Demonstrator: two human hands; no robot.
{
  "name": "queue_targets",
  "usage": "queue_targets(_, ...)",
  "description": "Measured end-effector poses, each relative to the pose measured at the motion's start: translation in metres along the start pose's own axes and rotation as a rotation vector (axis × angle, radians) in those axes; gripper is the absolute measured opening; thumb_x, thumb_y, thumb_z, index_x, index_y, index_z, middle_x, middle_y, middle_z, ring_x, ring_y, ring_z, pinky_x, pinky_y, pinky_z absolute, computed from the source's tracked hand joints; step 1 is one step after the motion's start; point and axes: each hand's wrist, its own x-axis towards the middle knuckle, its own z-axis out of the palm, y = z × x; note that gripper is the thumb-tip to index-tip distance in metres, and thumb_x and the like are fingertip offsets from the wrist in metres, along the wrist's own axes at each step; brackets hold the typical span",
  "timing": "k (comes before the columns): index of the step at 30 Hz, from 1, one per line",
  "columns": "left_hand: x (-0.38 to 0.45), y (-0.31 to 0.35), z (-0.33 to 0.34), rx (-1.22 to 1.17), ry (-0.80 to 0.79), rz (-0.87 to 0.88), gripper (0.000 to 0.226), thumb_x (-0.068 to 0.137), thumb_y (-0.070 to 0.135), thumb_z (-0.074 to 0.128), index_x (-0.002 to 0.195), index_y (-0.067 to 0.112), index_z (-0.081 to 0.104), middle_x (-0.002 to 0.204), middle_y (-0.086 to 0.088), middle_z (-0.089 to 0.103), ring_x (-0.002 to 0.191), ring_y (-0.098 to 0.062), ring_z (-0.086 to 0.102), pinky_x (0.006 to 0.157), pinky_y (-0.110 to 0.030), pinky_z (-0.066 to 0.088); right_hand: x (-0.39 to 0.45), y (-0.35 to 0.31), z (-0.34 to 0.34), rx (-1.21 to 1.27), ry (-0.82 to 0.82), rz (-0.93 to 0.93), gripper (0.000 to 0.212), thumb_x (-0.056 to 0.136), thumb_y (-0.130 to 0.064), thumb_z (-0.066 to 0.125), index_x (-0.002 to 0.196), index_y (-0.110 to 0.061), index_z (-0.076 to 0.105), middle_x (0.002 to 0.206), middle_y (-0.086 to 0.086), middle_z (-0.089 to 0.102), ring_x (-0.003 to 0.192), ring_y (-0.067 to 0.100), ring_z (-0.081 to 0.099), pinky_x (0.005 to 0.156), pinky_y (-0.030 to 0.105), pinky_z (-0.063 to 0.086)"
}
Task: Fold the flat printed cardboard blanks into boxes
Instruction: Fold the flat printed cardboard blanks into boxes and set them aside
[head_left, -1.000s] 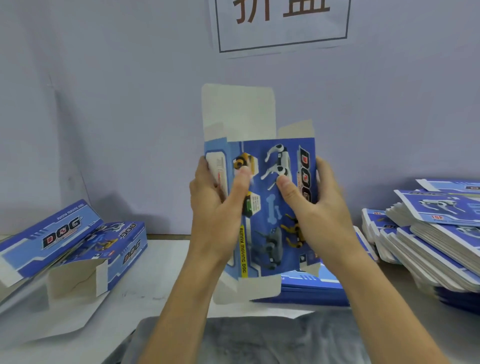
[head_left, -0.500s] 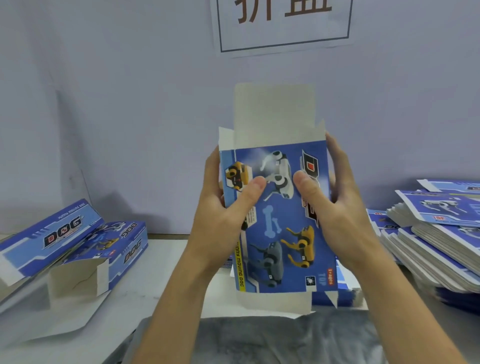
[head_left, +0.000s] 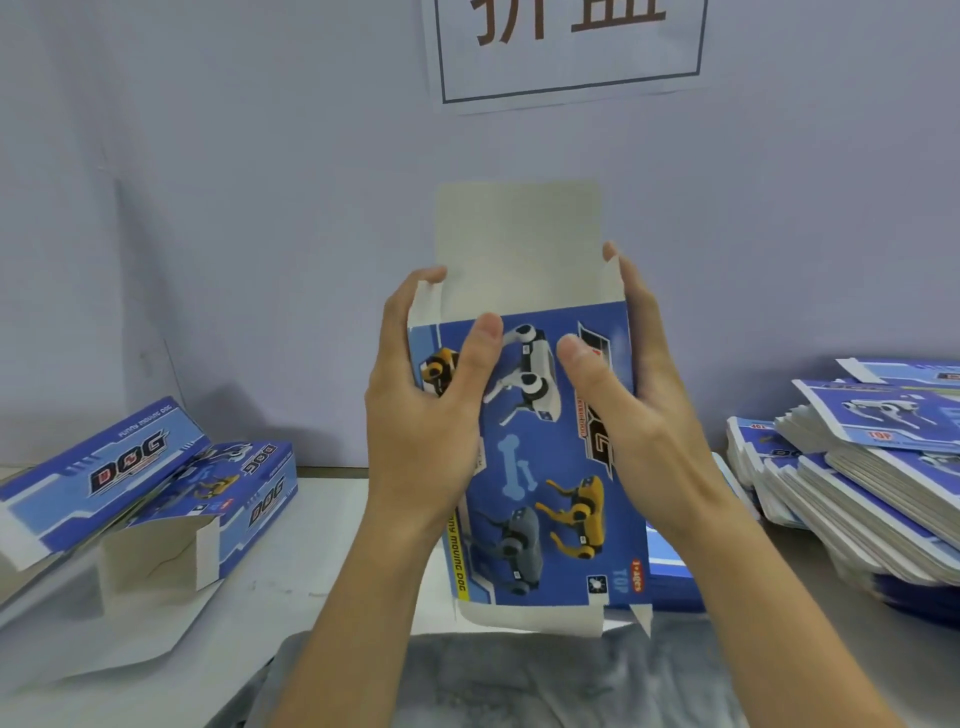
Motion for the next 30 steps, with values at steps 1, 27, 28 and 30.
queue_targets(1,-0.001,0.001,0.001,0.004,0.003,0.008,0.037,0.087,0.039,0.062,0.122,0.027,0.055,0.103,0.005,0.073,0.083,-0.005,0.075,0.059,-0.015,0.056,0.000,0.000,0.000,0.008,0.026,0.016,0.053,0.100,-0.034,0.053,0.148,-0.043,0.033,0.127,-0.051,0.046,0.124,-0.022,0.041,0.093,0.002,0.040)
queue_targets(27,0.005,-0.002,-0.004,0.075,0.084,-0.192,0.026,0.087,0.029,0.038,0.072,0.020,0.057,0.065,-0.007,0.055,0.062,-0.024,0.059,0.052,-0.034,0.045,0.006,-0.011,0.007,0.194,0.063,0.274,0.034,0.084,-0.038,0.045,0.083,-0.007,0.056,0.059,0.003,0.059,0.051,0.016,0.058,0.046,0.027,0.046)
queue_targets(28,0.005,-0.002,-0.005,0.060,0.084,-0.208,0.023,0.084,0.031,0.038,0.076,0.025,0.059,0.066,-0.007,0.055,0.062,-0.024,0.059,0.050,-0.033,0.045,0.006,-0.011,0.007,0.181,0.060,0.268,0.028,0.084,-0.037,0.044,0.086,-0.012,0.057,0.057,0.000,0.058,0.049,0.013,0.057,0.043,0.025,0.045)
queue_targets(30,0.005,-0.001,-0.007,0.007,0.096,-0.252,0.020,0.080,0.034,0.038,0.092,0.034,0.054,0.065,-0.001,0.051,0.060,-0.018,0.056,0.047,-0.029,0.043,0.004,-0.010,0.008,0.185,0.061,0.284,0.022,0.082,-0.038,0.043,0.096,-0.023,0.051,0.054,-0.006,0.054,0.047,0.009,0.055,0.040,0.023,0.044)
